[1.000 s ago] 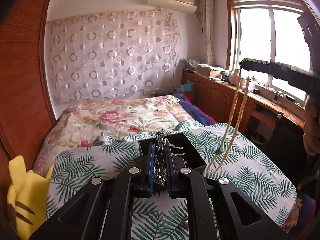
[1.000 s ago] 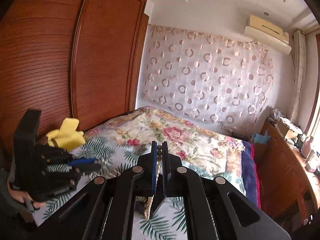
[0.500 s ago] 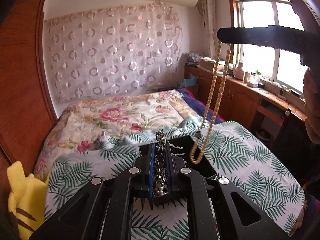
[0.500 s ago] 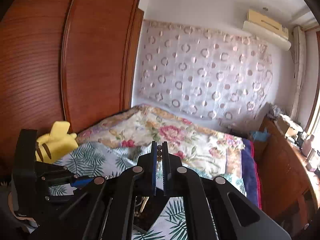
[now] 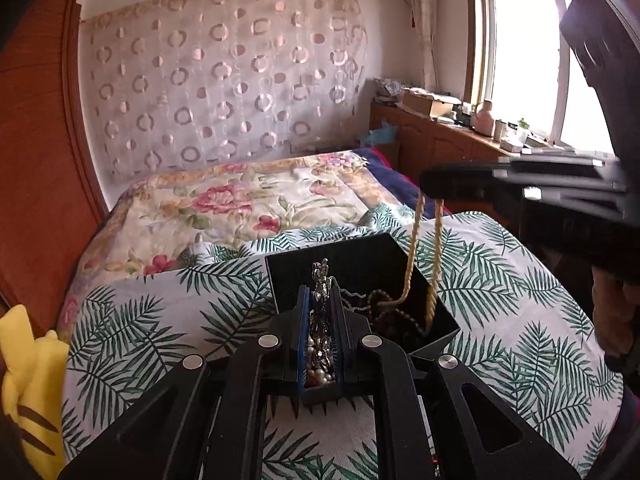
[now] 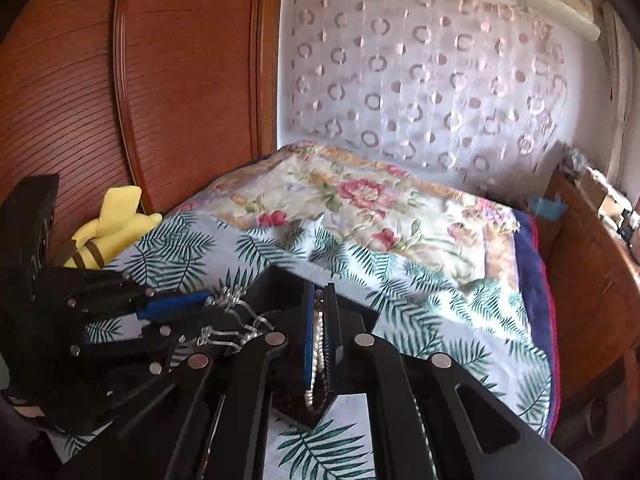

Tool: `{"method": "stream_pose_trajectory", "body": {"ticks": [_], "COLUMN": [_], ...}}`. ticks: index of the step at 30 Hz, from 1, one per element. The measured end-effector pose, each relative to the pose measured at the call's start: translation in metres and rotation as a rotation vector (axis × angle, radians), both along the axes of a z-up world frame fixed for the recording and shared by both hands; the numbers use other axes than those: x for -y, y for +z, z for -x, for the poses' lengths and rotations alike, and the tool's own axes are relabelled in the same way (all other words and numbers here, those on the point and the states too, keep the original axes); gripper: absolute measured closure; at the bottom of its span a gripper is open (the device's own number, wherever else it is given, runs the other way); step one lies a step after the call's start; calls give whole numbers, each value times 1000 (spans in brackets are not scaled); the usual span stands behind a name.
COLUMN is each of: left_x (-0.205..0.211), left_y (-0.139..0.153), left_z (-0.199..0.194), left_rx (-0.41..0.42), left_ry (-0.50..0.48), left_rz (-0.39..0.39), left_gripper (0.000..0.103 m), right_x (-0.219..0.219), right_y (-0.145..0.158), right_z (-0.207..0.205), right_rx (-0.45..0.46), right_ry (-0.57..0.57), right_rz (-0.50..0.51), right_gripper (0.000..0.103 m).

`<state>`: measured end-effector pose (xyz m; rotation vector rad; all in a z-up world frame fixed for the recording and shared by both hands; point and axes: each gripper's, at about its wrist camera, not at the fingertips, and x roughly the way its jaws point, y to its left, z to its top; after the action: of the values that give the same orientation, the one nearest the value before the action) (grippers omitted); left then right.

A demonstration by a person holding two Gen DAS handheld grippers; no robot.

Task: Organize jewelry
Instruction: 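Open the left tool to drop the silver comb into the black box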

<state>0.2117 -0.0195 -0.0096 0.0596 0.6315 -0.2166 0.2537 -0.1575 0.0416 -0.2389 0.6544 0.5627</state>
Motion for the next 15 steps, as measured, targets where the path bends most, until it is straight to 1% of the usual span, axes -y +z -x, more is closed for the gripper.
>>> {"method": "stream_pose_trajectory", "body": {"ticks": [9, 15], "left_x": [0, 8], "left_y": [-3, -6], "left_z": [-7, -20], "left_rx": [-5, -9], "left_ry": [-2, -12], "left_rz": [1, -3], "left_gripper": [94, 94], "right_x": [14, 27], "right_y": [3, -10], "right_z": [13, 32], "right_rx": [12, 2], "right_ry": [-8, -10], "right_rz": [-24, -34], "right_gripper": [95, 94]}}
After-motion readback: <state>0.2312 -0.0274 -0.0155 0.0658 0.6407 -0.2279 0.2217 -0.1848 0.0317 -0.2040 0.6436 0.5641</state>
